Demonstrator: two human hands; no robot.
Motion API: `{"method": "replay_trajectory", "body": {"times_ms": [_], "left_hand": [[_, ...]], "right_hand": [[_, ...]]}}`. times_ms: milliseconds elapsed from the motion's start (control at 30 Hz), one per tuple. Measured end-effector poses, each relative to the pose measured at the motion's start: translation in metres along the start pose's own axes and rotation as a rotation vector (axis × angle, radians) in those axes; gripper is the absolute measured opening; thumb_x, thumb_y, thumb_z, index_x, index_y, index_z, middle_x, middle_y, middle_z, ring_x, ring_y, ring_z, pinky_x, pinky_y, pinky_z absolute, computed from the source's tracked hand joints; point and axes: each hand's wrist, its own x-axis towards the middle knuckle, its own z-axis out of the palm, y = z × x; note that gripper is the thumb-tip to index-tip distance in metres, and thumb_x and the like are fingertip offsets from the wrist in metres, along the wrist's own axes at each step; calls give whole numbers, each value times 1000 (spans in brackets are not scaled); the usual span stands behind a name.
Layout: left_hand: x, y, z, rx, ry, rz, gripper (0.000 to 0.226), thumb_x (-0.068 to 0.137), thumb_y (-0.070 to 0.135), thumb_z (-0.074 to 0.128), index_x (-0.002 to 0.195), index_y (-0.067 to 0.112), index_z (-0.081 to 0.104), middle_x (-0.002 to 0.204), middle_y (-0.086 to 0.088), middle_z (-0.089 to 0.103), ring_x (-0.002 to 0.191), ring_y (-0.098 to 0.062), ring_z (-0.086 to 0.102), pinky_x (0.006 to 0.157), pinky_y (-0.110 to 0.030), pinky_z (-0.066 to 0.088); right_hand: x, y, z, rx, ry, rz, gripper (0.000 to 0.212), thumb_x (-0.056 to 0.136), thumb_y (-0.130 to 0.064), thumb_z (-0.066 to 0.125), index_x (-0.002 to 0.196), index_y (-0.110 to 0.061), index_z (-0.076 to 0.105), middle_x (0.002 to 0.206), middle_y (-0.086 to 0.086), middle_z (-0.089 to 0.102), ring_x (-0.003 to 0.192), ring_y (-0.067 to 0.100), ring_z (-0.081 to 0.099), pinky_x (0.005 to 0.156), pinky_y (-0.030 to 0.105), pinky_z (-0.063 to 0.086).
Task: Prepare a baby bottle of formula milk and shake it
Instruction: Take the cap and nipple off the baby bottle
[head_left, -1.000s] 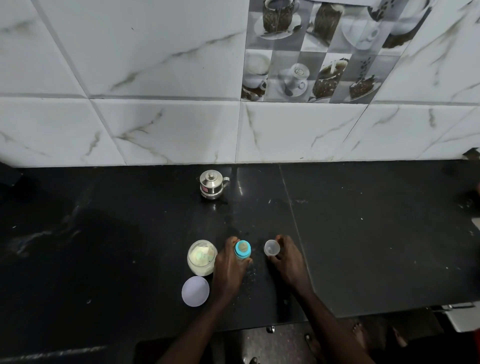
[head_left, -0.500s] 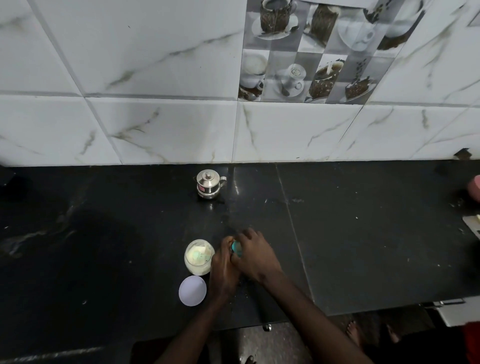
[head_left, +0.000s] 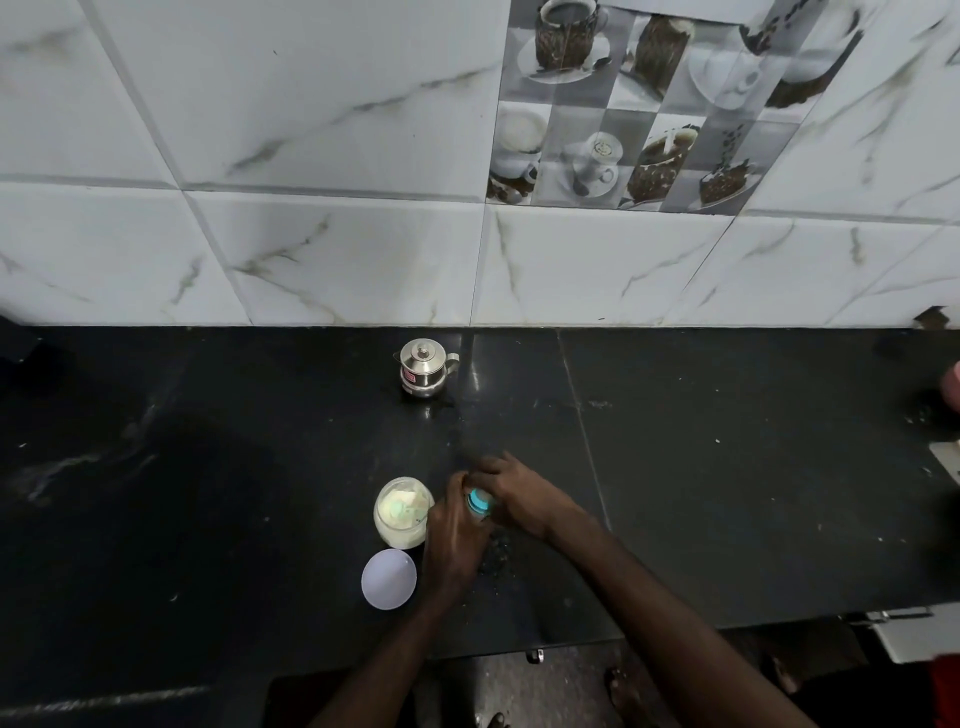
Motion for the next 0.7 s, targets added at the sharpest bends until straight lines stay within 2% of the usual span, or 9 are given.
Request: {"method": "replay_trajectory", "body": {"times_ms": [33, 100, 167, 233, 300, 400, 467, 567, 700], "left_hand": [[0, 0, 0, -11, 0, 6, 48, 84, 10, 75, 122, 27, 52, 107, 7, 67, 96, -11, 69, 79, -42, 59], [-1, 1, -1, -49, -10, 13, 47, 84, 11, 75, 122, 28, 52, 105, 9, 67, 95, -6, 69, 77, -41, 59], [-1, 4, -2, -54, -26, -9, 47, 86, 15, 73, 124, 31, 51, 105, 9, 68, 94, -6, 68, 78, -39, 58], [0, 3, -1, -25, -18, -21, 51, 84, 13, 74, 126, 28, 50, 108, 7, 68, 96, -10, 69, 82, -39, 58], [1, 1, 1, 3, -20, -3, 57, 80, 7, 76, 125, 27, 48, 108, 5, 66, 96, -12, 69, 81, -42, 59], [3, -3, 3, -27, -23, -14, 59, 81, 8, 73, 127, 33, 46, 109, 7, 67, 98, -11, 70, 80, -43, 59], [4, -1, 2, -45, -29, -35, 57, 85, 11, 71, 131, 32, 46, 111, 7, 67, 100, -11, 70, 83, -42, 59], [5, -3, 2, 26, -46, -22, 59, 86, 12, 74, 136, 23, 45, 114, 5, 66, 103, -11, 69, 87, -34, 58], [9, -6, 10, 107, -43, 7, 53, 87, 14, 75, 132, 18, 47, 116, 0, 63, 105, -14, 67, 92, -37, 57]], "right_hand": [[-2, -4, -2, 16, -11, 4, 54, 83, -15, 75, 134, -6, 61, 133, 18, 60, 121, 35, 57, 103, 43, 43], [-6, -12, -3, 23, 1, 121, 63, 83, -30, 75, 140, -15, 53, 143, 10, 50, 127, 29, 51, 102, 43, 47], [-5, -15, -5, 0, 26, 237, 55, 84, -41, 71, 132, -21, 54, 135, 4, 50, 119, 29, 58, 89, 43, 55], [-2, -15, -7, -20, -1, 199, 47, 84, -33, 71, 128, -20, 59, 128, 4, 55, 112, 32, 63, 85, 43, 56], [0, -13, -8, -61, -62, 97, 55, 82, -22, 75, 135, -20, 58, 134, 5, 56, 115, 33, 60, 91, 46, 55], [-3, -15, -8, -30, -59, 155, 72, 79, -30, 78, 143, -24, 47, 143, 5, 49, 123, 31, 56, 96, 47, 54], [-4, -15, -9, -20, -37, 195, 68, 80, -34, 77, 141, -25, 48, 138, 4, 53, 119, 30, 59, 92, 45, 55], [-3, -11, -14, -37, -17, 110, 56, 86, -24, 74, 138, -20, 56, 130, 6, 61, 115, 31, 62, 88, 43, 55], [-5, -4, -15, -129, -46, 3, 60, 90, -25, 71, 146, -23, 48, 144, 2, 52, 123, 29, 53, 82, 45, 55]]}}
